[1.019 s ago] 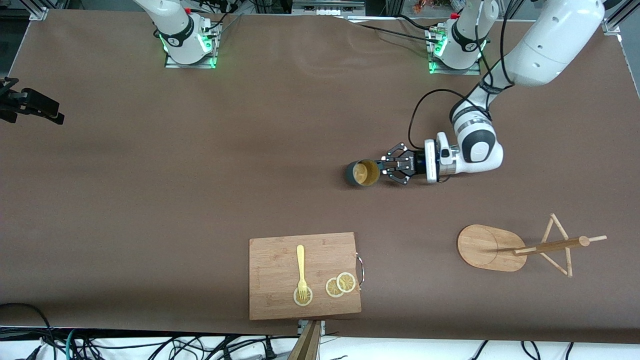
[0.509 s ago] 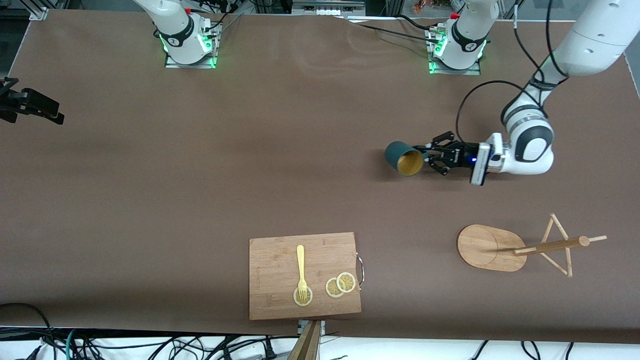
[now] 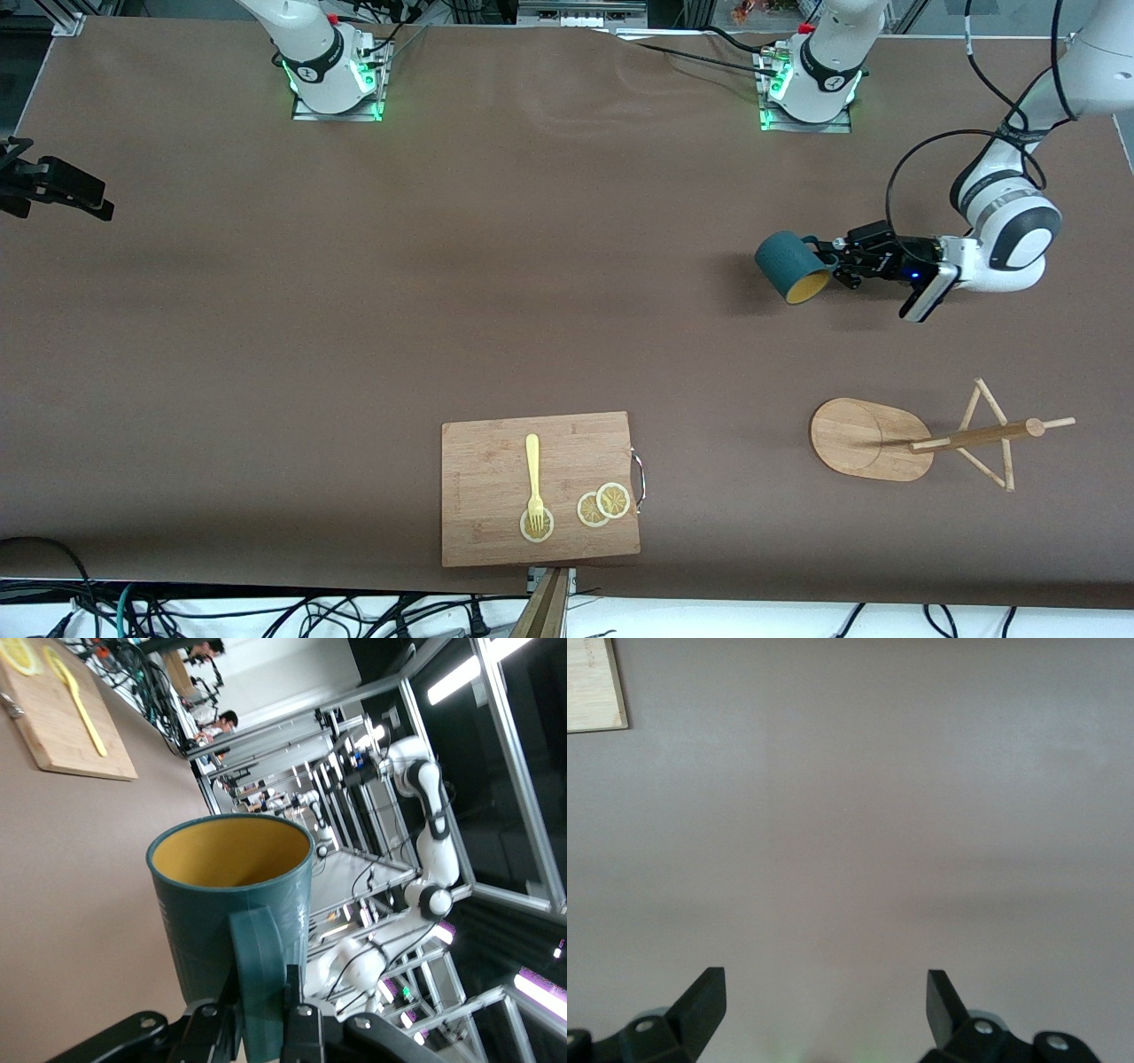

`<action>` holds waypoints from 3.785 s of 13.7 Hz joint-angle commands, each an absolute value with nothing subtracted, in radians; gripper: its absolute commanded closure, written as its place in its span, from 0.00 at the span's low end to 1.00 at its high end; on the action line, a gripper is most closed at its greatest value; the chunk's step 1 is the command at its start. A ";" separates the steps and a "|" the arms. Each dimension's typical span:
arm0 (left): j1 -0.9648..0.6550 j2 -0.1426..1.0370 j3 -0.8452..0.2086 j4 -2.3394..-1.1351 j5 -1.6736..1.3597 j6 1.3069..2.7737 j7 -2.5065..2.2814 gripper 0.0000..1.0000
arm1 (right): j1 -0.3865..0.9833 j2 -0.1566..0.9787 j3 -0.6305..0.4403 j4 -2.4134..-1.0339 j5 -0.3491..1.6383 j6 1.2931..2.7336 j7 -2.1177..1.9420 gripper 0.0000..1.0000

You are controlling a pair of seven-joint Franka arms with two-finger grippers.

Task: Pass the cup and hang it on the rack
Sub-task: 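Lift the mug with the left gripper toward the wooden rack, then hang the mug handle on a rack peg and open the left gripper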

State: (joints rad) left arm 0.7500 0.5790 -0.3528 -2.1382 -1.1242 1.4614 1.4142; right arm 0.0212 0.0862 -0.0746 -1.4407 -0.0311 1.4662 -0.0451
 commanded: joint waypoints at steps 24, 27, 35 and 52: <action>0.810 0.886 -0.359 -1.344 -1.120 1.356 0.394 1.00 | 0.054 0.075 -0.069 -1.454 -0.035 1.470 -0.021 0.00; 0.807 0.928 -0.359 -1.273 -1.126 1.361 0.316 1.00 | 0.054 0.075 -0.069 -1.454 -0.035 1.470 -0.023 0.00; 0.808 0.974 -0.359 -1.249 -1.140 1.391 0.232 1.00 | 0.057 0.075 -0.067 -1.454 -0.037 1.473 -0.021 0.00; 0.608 0.711 -0.351 -1.052 -0.214 1.308 0.281 0.00 | 0.067 0.077 -0.067 -1.454 -0.037 1.477 -0.021 0.00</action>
